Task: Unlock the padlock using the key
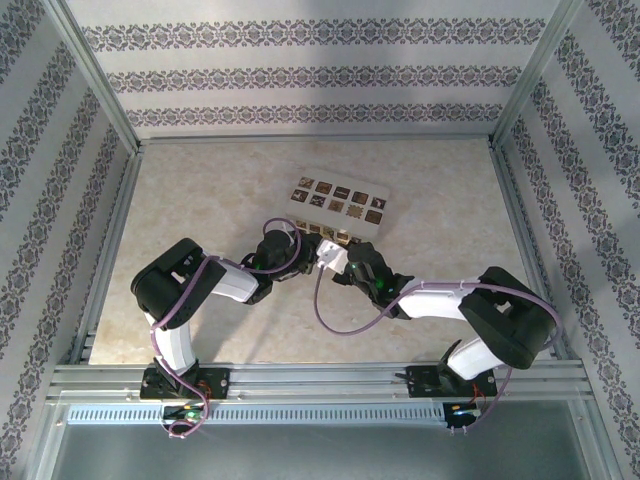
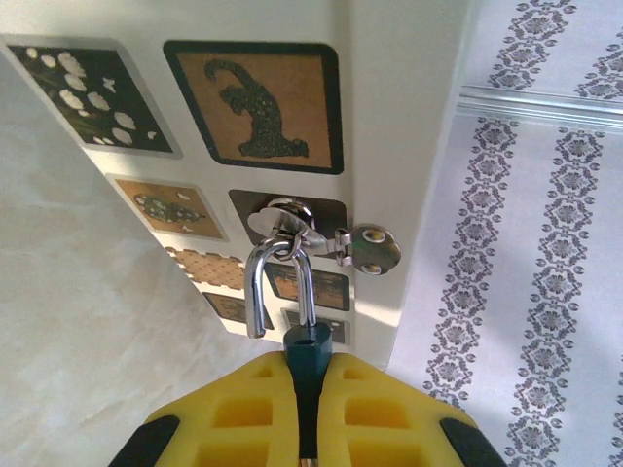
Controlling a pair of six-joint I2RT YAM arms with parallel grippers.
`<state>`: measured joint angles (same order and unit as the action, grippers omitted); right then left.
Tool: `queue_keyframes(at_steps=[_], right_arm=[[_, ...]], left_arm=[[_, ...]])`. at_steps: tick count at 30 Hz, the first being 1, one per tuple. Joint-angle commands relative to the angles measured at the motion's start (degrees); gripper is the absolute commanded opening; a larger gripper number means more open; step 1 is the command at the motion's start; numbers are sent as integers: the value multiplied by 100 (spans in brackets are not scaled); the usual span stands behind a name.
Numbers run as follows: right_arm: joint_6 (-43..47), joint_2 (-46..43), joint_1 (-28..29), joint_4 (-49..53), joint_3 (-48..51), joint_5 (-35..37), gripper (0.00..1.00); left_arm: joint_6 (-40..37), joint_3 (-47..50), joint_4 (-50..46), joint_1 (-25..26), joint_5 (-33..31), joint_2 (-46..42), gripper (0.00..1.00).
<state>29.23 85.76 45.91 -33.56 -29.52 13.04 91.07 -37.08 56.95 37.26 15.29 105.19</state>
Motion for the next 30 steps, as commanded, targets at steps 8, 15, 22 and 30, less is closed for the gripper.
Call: queue_keyframes(at_steps=[8, 15, 22, 30], right_arm=[[-1799, 93, 120, -881, 163, -320, 0], [-2536, 450, 146, -1658, 519, -371, 0], [-3192, 1022, 181, -2695, 845, -184, 0], [-3573, 1324, 190, -3131, 948, -154, 0]], left_arm=[[-10, -36, 376, 168, 97, -4, 1], [-20, -67, 395, 236, 55, 171, 1], [34, -62, 515, 238, 27, 386, 2], [-186, -20, 248, 238, -111, 214, 20]])
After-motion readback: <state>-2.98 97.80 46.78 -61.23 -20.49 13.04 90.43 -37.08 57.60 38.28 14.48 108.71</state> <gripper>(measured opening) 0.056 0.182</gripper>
